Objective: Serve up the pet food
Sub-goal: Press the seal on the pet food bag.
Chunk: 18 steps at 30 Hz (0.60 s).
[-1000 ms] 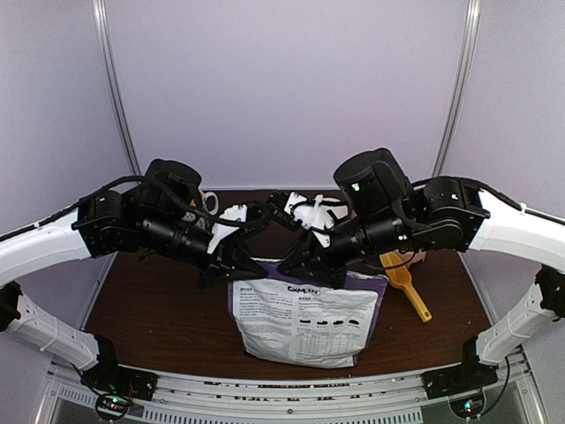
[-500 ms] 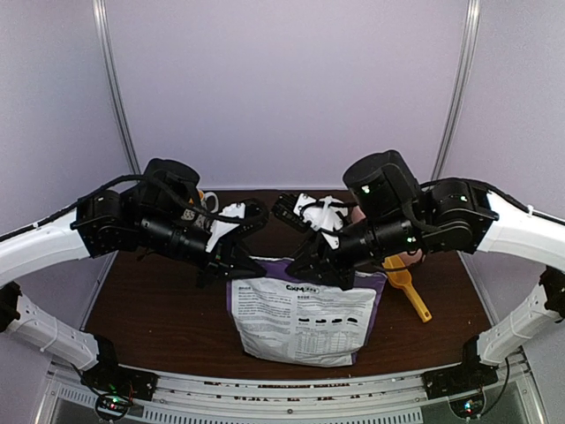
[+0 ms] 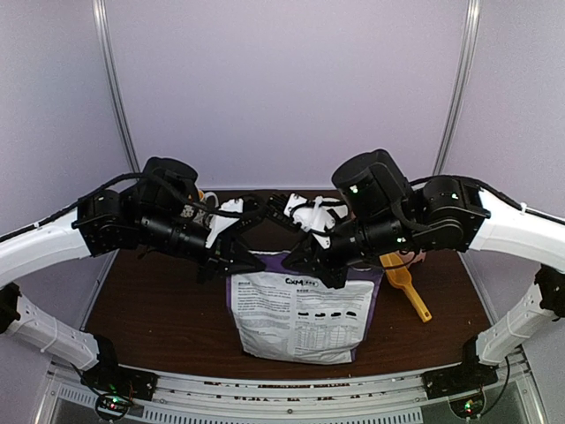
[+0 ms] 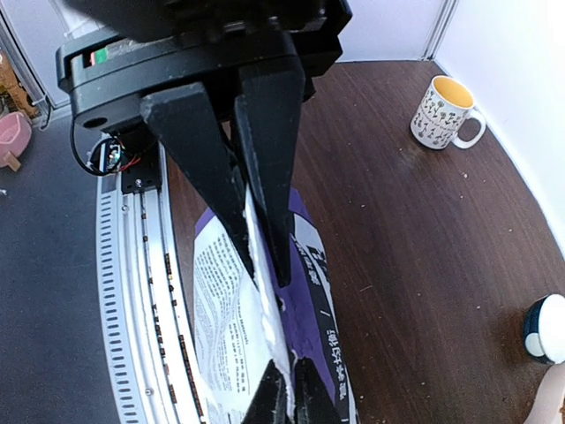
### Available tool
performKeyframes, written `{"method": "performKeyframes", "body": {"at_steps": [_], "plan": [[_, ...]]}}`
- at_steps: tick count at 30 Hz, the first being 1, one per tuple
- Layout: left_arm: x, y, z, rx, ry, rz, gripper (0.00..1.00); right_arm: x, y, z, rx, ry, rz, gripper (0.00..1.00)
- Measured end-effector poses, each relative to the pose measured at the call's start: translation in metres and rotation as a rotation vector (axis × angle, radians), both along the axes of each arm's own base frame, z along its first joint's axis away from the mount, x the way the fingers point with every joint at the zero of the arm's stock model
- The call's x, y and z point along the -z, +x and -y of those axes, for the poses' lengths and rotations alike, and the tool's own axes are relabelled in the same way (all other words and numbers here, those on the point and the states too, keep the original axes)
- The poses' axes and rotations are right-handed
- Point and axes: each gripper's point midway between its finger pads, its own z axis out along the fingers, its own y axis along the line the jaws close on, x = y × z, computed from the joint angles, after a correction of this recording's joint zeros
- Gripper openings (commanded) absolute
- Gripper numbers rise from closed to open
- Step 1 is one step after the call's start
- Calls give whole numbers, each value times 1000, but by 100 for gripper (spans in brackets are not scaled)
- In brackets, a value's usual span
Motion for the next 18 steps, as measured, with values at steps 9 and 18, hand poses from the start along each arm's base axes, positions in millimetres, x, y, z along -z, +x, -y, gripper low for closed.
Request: {"method": "performKeyframes", "body": {"at_steps": [9,18], "plan": [[-3,12,-3,-24,-12,22,0,4,12,9,37,-3,57,2],[-9,24,-17,-69,-11,54,0,16,31,52,135,-79,81,0]]}}
